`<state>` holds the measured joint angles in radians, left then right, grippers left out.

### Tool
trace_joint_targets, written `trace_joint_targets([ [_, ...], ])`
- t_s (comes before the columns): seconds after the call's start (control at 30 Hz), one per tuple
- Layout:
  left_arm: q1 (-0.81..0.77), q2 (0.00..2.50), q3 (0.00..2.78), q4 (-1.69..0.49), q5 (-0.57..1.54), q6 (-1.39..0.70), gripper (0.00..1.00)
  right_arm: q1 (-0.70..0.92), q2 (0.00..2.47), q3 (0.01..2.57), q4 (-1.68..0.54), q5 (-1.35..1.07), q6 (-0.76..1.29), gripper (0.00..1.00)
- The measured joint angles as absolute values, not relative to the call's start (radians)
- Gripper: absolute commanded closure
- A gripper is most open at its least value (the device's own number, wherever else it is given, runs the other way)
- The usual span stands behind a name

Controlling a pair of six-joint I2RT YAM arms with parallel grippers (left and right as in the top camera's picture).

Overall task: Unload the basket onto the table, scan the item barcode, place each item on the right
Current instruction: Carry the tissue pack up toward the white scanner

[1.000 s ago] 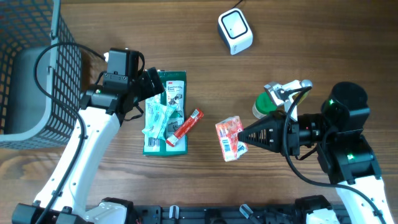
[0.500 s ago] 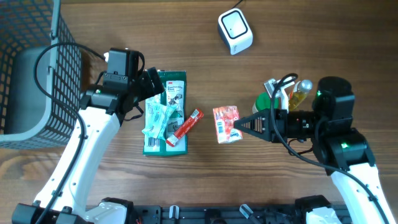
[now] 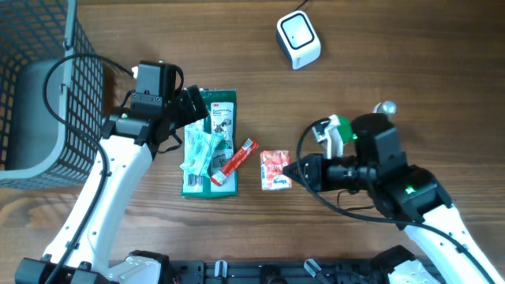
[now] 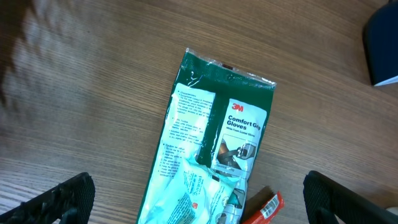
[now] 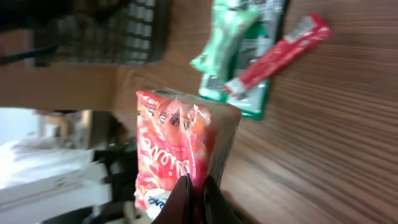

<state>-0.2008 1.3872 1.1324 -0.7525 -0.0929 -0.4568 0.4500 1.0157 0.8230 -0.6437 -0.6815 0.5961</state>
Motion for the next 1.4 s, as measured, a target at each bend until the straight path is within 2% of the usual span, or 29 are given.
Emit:
trace_joint_targets([
  [0.23, -0.201, 1.387, 1.132, -0.752, -0.093, -0.457, 0.0, 0.476, 1.106, 0.892, -0.72, -0.486, 0.592, 0.96],
  [0.5, -0.201, 1.388, 1.132, -0.751, -0.093, -0.457, 0.0, 0.477, 1.46, 1.626, -1.25, -0.256, 0.419, 0.96],
  [0.63, -0.201, 1.388, 1.132, -0.752, -0.093, -0.457, 0.0, 0.476, 1.675, 1.933, -1.353, -0.138, 0.349, 0.96],
  [0.73, -0.201, 1.388, 1.132, -0.752, -0.093, -0.457, 0.0, 0.477, 1.778, 2.014, -1.331, -0.051, 0.314, 0.96],
  [0.8, -0.201, 1.388, 1.132, -0.753, -0.093, -0.457, 0.0, 0.476, 1.867, 2.026, -1.272, 0.091, 0.301, 0.96],
  [1.0, -0.201, 1.388, 1.132, -0.752, -0.093, -0.457, 0.0, 0.476, 2.094, 2.029, -0.989, 0.287, 0.138, 0.96],
  [1.4, -0.201, 1.388, 1.132, -0.752, -0.093, -0.457, 0.0, 0.472, 2.241, 2.029, -0.579, 0.552, -0.086, 0.96],
])
